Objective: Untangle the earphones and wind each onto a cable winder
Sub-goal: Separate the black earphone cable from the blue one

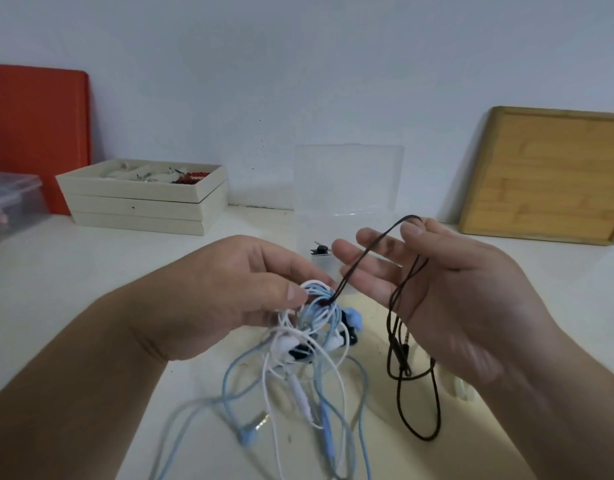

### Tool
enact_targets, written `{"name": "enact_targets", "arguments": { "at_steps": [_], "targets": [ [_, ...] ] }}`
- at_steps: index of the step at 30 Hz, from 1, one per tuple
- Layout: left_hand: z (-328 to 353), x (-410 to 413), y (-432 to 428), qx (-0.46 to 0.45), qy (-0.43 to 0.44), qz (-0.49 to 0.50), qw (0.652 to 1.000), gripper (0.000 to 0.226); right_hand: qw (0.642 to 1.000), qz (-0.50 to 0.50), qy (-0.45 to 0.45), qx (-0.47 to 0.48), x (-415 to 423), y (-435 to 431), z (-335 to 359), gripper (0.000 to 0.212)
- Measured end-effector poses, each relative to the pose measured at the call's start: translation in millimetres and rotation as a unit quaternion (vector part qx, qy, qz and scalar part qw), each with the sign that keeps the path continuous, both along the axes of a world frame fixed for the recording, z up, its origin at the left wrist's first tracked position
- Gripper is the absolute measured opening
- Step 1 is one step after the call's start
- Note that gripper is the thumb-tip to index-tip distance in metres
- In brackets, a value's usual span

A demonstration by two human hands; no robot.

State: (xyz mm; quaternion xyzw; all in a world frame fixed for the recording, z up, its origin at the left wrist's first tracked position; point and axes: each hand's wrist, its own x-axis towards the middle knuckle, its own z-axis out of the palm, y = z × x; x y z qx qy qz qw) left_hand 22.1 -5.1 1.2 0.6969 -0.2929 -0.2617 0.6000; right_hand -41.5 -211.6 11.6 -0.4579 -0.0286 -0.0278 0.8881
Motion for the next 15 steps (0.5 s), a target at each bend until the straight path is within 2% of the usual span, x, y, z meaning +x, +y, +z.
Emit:
{"name": "enact_targets", "arguments": {
  "at_steps": [4,7,11,13,15],
  "targets": [
    [0.6,-3.4,-6.7,0.038,-0.065,0.028,0.997,0.031,1.0,0.015,-0.008,-0.007,-1.5,-0.2,-1.1,0.009],
    [-1.0,-4.3,-12.2,0.08,-0.123,0.122,0.982,0.016,0.999,0.036,-0.025,-0.011,-3.8,-1.1,-1.1,0.012],
    [-0.4,-3.9,-12.5,0.108,-0.144,0.22,0.959,0.006,0.997,-0.041,-0.051,-0.034,-1.6,-5.9,-0.3,0.02],
    [-0.5,-1.7,-10.6,0.113,-0.164,0.261,0.945,0.01,0.988,-0.102,-0.055,-0.098,2.4,-10.2,-4.2,0.03],
    [-2.2,0.5,-12.3,0.118,-0.19,0.302,0.927,0.012,0.956,-0.159,-0.052,-0.242,4.3,-12.8,-10.0,0.033]
  ]
}}
